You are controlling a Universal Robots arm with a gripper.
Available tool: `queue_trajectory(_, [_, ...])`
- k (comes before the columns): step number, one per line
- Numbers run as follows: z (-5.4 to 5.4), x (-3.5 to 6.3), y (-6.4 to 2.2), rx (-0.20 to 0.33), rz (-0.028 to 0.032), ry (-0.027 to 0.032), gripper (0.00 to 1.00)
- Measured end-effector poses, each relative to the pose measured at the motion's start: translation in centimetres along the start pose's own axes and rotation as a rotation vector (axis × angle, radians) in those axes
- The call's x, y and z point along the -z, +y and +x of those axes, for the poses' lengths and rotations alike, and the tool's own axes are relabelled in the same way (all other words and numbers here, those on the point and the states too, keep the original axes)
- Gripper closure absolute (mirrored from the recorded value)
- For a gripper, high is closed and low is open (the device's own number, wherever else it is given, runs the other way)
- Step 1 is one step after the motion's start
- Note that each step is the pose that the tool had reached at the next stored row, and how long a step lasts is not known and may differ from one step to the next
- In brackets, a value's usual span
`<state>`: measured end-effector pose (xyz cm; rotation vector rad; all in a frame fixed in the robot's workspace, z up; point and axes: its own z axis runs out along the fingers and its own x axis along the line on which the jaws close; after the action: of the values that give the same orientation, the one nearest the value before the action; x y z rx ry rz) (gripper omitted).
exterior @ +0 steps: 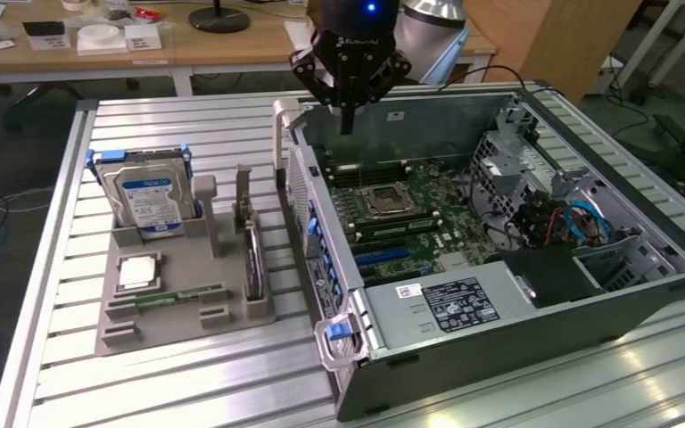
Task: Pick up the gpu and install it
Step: 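Reach for the gpu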
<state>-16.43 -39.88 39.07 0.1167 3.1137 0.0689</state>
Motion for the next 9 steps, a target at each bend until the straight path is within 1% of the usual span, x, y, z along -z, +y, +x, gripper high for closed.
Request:
queue_trajectory(4, [0.5,-0.01,-0.04,0.000,0.0000,0.0000,0.89])
queue_trajectory(9, [1.3,0.00,-0.10,0.000,0.0000,0.0000,0.89])
